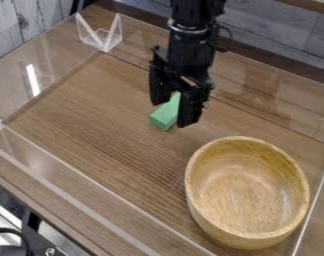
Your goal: Put green stick into wooden bowl
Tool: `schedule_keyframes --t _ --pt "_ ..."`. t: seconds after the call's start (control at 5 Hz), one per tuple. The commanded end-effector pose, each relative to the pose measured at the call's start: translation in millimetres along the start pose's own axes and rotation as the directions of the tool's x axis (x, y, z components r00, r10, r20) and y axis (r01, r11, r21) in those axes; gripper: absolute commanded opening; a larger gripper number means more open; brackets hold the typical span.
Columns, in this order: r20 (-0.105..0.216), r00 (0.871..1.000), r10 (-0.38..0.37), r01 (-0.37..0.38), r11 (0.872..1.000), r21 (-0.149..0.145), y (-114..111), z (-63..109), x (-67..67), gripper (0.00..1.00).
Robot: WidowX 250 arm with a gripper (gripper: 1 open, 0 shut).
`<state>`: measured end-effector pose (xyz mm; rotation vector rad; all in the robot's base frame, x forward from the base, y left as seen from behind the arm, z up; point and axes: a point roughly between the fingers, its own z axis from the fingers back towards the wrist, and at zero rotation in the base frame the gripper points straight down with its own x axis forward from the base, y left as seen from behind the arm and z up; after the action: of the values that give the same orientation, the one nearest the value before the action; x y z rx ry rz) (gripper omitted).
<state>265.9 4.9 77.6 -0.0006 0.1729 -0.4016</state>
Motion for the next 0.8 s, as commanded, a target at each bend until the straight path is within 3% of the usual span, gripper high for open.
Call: schedule_keyframes --t 0.0,0.4,0.6 --pt "0.052 0.998 -0.028 0.025 0.999 0.043 8.0 6.5 3.0 1.0" --pt "0.082 0.984 -0.157 0.146 0.982 0.123 15.7 0.5 6.4 1.0" --pt "0.091 0.978 -0.186 0.17 0.972 0.16 19.1 -2.8 7.9 1.0"
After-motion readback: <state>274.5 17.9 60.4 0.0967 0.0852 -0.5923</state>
